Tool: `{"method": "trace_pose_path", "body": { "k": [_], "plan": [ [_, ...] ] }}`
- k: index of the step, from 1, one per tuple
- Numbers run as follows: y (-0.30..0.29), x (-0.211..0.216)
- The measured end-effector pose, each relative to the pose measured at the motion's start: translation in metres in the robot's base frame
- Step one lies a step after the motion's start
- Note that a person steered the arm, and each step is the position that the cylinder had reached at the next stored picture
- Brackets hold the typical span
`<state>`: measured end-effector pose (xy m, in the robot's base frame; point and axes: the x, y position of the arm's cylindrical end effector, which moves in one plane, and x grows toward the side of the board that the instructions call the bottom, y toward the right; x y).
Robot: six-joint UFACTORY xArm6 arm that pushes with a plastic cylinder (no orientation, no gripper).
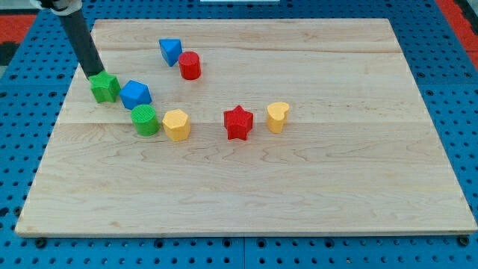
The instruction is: Move the blue cube towards the bottom left
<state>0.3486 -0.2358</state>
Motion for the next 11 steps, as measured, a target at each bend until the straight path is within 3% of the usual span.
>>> {"method": "trace_pose_path", "body": {
  "k": [2,3,7,8,9,10,11],
  "plan": [
    [0.058,0.002],
    [0.116,0.008],
    [0.009,0.096],
    [0.008,0.097],
    [0.032,0.149],
    [0.067,0.153],
    [0.036,0.187]
  ]
}}
